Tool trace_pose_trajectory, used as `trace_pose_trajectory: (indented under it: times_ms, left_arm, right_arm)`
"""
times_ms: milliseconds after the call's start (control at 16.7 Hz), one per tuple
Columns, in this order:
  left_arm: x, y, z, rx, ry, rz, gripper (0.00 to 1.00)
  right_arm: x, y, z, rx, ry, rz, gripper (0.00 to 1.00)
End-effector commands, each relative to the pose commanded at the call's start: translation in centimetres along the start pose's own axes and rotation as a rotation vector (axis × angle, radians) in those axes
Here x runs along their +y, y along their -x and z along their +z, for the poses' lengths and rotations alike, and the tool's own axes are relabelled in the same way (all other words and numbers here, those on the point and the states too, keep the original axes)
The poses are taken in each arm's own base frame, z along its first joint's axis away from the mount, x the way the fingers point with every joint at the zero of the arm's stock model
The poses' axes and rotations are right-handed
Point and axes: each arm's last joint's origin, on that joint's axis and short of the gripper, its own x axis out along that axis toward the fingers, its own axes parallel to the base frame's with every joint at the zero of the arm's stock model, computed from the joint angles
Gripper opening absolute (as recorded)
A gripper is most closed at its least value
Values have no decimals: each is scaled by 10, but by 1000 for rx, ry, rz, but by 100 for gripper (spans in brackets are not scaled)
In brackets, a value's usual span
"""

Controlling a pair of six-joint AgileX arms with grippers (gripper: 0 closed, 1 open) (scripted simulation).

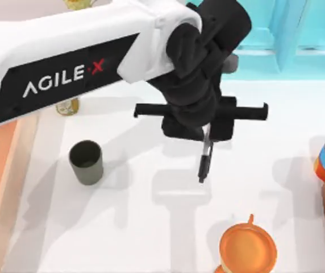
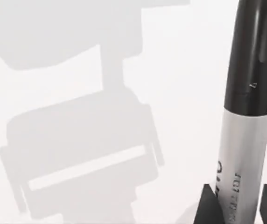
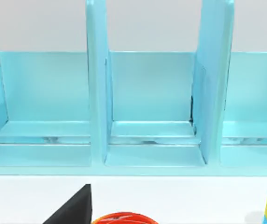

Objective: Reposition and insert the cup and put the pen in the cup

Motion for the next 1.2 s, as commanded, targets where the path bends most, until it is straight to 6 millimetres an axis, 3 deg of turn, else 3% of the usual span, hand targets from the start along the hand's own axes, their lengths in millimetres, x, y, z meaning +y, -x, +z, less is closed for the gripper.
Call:
trace_pose_trajectory:
  times_ms: [360,780,1200]
  left_arm:
    - [60,28,-30,-381,-66,-42,0]
    - [134,47,-104,-874,-172,-5,0]
    - [173,54,-169,-1258,-246,65,0]
  right_arm:
    - [0,0,0,0,0,0,100]
    - [0,0,0,0,0,0,100]
    - [0,0,0,0,0,0,100]
